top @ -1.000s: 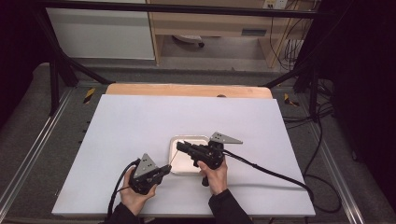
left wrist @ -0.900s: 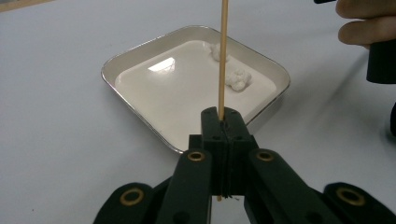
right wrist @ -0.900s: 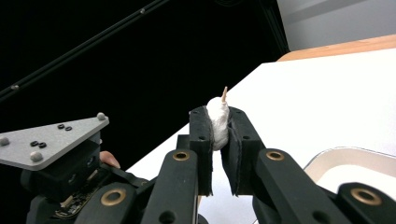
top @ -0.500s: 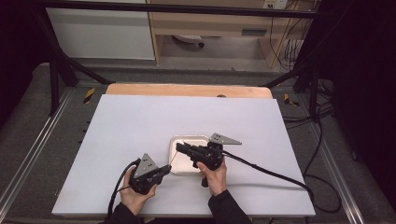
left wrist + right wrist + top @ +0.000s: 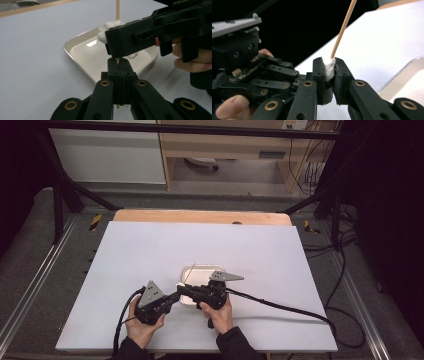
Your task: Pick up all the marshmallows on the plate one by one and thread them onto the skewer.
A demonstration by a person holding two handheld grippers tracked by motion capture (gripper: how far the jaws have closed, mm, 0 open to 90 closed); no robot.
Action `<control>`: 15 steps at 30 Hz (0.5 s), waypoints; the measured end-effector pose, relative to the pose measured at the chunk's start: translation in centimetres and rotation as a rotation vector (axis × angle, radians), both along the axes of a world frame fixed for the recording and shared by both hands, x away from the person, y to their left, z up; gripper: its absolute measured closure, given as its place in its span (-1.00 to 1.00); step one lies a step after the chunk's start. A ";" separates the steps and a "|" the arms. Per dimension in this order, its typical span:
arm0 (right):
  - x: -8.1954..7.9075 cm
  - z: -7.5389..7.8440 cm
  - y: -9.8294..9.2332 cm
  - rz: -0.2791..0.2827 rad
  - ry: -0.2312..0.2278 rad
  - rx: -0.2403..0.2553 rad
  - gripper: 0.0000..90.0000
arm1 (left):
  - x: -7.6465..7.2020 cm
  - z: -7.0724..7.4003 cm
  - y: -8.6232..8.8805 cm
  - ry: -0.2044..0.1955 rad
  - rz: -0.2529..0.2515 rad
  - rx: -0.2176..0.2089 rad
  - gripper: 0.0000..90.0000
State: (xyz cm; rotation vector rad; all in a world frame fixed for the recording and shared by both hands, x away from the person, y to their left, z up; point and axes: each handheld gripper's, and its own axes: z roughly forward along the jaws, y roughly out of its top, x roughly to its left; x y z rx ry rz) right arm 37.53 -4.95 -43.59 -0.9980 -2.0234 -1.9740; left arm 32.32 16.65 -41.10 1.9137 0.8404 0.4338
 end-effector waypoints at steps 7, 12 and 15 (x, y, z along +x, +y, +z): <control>-0.1 0.5 -0.3 -0.017 -0.037 -0.052 0.34 | 0.3 -0.5 0.2 0.017 0.001 0.008 0.98; 0.4 2.1 -1.5 -0.075 -0.103 -0.141 -0.24 | 0.5 -0.9 0.7 0.033 0.012 0.008 0.98; 1.0 2.8 -2.3 -0.106 -0.116 -0.216 -0.45 | 0.6 -0.9 0.8 0.034 0.012 0.012 0.98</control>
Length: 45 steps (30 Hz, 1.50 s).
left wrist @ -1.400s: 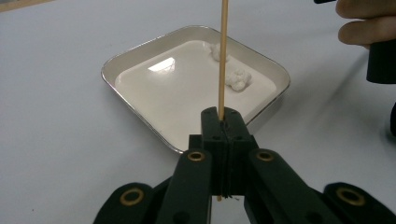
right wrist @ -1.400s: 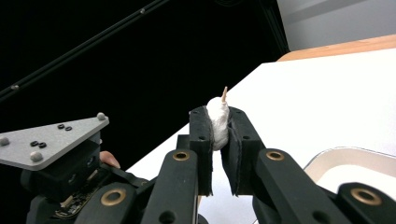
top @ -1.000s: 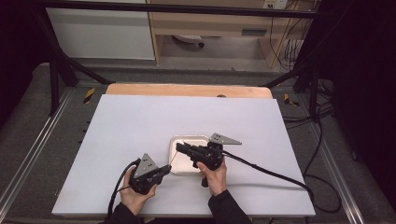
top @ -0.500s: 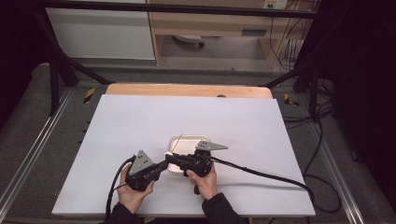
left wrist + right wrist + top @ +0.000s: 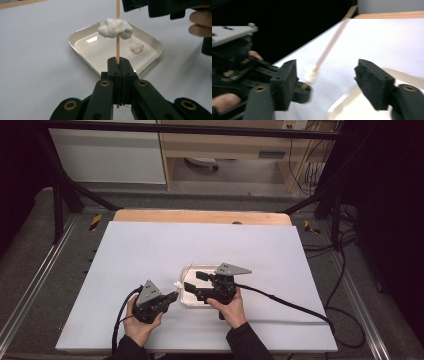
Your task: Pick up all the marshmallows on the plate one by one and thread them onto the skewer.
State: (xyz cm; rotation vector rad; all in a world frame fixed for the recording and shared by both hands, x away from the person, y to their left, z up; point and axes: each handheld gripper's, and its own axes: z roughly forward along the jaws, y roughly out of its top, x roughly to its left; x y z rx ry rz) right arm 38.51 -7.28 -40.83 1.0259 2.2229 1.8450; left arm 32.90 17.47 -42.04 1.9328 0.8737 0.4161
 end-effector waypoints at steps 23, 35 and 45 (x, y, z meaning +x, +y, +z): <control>1.2 -3.2 -3.5 0.034 0.077 -0.468 -0.12 | 0.3 -1.0 1.1 0.040 -0.011 0.004 0.96; 1.5 -4.4 -3.2 0.022 0.042 -0.499 0.37 | 0.3 -1.0 1.1 0.040 -0.011 0.004 0.96; 1.4 -4.4 -3.6 0.012 0.037 -0.467 0.65 | 0.2 -1.0 1.0 0.040 -0.015 0.006 0.96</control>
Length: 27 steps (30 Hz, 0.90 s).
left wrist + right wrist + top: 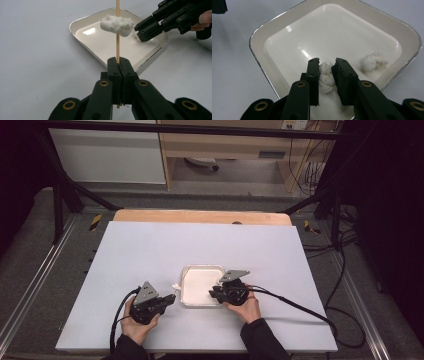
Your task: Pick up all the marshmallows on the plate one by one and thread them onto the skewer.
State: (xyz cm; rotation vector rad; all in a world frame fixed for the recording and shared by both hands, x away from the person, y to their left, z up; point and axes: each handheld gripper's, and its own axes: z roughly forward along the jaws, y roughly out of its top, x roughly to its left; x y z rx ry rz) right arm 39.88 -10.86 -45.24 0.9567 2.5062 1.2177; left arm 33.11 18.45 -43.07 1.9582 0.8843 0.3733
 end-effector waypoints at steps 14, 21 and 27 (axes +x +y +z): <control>-0.4 4.3 -2.5 -0.019 -0.037 0.168 0.67 | -0.3 0.1 -0.4 -0.010 -0.022 -0.003 0.96; -0.5 6.7 -3.7 -0.027 -0.046 0.302 0.67 | -0.4 0.1 -0.6 -0.018 -0.031 -0.008 0.96; -0.2 7.8 -4.2 -0.040 -0.047 0.395 0.67 | -0.5 0.1 -0.8 -0.023 -0.038 -0.007 0.96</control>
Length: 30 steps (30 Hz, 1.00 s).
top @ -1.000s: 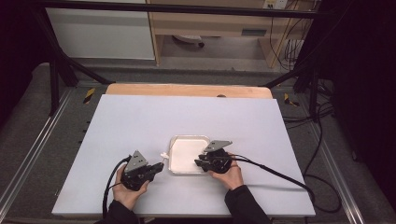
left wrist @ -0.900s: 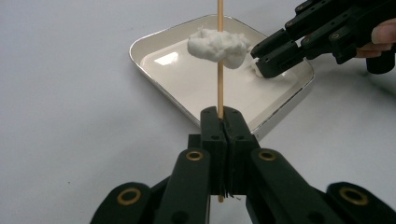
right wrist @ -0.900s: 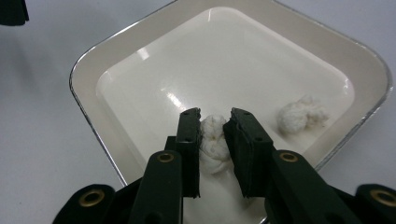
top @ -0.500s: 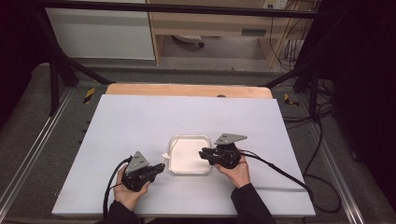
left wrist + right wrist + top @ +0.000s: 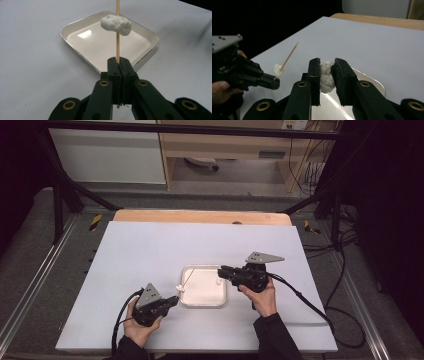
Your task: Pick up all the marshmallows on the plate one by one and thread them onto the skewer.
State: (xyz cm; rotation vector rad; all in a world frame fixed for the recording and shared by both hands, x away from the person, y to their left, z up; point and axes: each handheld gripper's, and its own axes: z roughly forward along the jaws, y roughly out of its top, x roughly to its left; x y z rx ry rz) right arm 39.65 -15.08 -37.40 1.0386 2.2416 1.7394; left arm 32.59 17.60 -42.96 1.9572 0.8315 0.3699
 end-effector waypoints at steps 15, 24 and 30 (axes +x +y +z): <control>1.1 1.6 2.4 0.008 0.009 0.142 0.69 | -0.3 0.1 -0.3 -0.014 -0.017 0.002 0.96; 1.6 0.5 4.3 0.043 0.054 0.169 0.69 | -0.4 0.1 -0.5 -0.023 -0.027 0.007 0.97; 1.7 0.1 5.0 0.059 0.076 0.181 0.69 | -0.4 0.1 -0.5 -0.025 -0.026 0.007 0.97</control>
